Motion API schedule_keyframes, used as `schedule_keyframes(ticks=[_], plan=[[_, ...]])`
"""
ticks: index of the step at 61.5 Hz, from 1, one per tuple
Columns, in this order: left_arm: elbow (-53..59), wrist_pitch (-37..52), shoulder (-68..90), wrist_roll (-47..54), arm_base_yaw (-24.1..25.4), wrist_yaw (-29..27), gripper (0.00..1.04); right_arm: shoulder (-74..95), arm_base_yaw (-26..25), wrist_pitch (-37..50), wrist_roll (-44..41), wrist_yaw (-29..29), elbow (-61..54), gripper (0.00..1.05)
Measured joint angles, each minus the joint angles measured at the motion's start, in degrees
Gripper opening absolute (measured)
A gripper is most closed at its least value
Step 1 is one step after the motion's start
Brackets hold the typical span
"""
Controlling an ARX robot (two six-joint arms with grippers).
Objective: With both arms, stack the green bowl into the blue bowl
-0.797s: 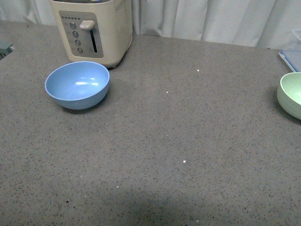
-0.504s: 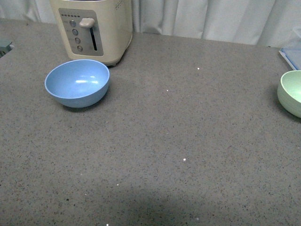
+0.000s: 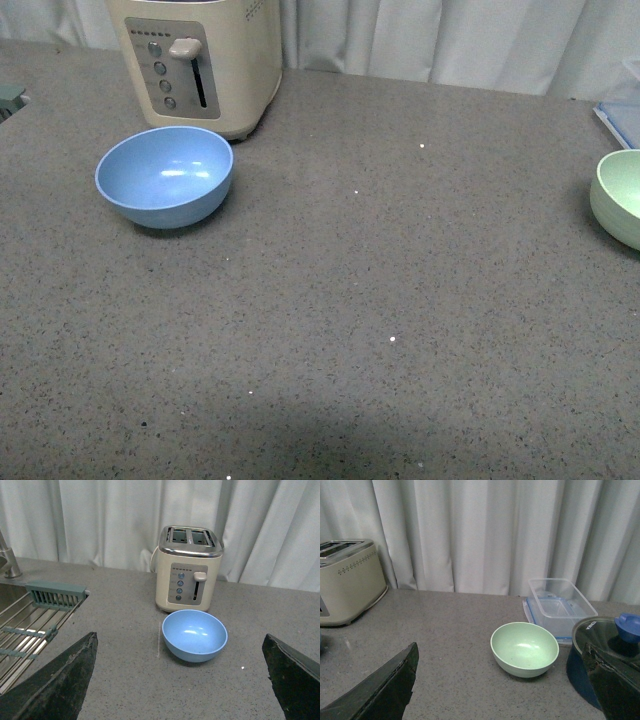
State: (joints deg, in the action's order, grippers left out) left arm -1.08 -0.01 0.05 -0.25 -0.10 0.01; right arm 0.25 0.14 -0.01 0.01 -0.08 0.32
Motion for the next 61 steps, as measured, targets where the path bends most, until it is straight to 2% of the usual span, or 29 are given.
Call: schedule_keyframes(ticks=[61], plan=[[0.0, 0.0, 0.0, 0.0, 0.0, 0.0, 0.98, 0.0, 0.0, 0.0, 0.0, 0.0, 0.0, 0.96]])
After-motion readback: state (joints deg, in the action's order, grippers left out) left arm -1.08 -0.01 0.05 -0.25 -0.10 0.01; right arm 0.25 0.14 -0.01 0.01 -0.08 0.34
